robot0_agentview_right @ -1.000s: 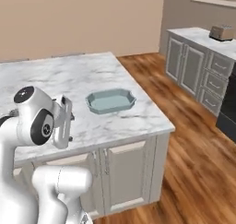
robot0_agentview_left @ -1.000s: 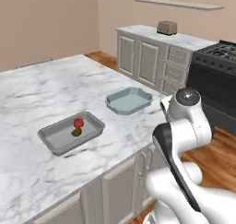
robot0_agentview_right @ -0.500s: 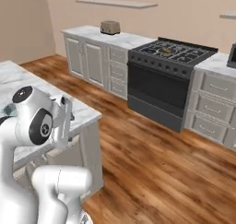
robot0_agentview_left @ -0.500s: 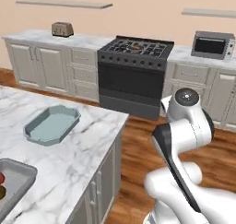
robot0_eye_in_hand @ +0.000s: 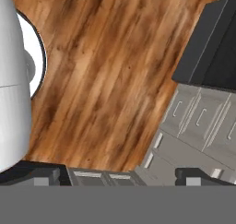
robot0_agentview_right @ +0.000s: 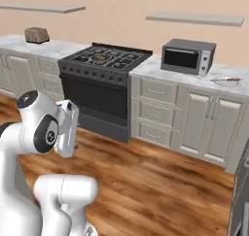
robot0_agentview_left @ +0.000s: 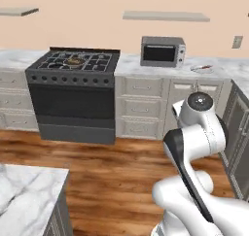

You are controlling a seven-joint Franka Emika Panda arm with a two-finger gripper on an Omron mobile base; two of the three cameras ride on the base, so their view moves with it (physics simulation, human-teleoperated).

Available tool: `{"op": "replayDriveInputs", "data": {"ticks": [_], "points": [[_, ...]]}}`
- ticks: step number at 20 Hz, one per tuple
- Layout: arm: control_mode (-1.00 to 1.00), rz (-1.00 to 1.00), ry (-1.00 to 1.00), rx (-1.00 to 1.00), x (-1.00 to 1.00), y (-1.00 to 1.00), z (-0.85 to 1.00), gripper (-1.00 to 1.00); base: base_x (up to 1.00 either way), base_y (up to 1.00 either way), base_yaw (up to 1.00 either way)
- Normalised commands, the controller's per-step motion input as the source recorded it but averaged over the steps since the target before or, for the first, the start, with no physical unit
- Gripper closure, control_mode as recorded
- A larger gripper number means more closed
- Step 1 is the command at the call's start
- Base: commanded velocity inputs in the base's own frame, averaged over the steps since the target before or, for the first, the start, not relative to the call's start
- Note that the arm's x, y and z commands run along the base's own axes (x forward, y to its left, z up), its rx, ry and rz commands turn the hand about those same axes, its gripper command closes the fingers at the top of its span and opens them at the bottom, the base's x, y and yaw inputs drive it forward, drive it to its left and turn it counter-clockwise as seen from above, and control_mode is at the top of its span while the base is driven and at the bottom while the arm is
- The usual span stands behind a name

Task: Place the cold items (bell pepper and kiwi) from the fridge in one tupperware on the dining counter. Place the warm items (hot dog and kebab skewer) in the stove area in another tupperware.

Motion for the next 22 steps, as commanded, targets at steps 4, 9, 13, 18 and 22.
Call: {"op": "replayDriveInputs", "data": {"ticks": [4, 9, 13, 18, 22], "points": [[1.00, 0.00, 0.00, 0.00, 0.00, 0.00, 0.00, -1.00, 0.86, -0.26, -0.39], [1.00, 0.00, 0.00, 0.00, 0.00, 0.00, 0.00, -1.00, 0.94, -0.20, -0.38], [1.00, 0.00, 0.00, 0.00, 0.00, 0.00, 0.00, -1.00, 0.78, -0.33, -0.48], [1.00, 0.00, 0.00, 0.00, 0.00, 0.00, 0.00, -1.00, 0.63, -0.04, -0.38], [1.00, 0.00, 0.00, 0.00, 0.00, 0.00, 0.00, -1.00, 0.89, 0.00, -0.26]]}}
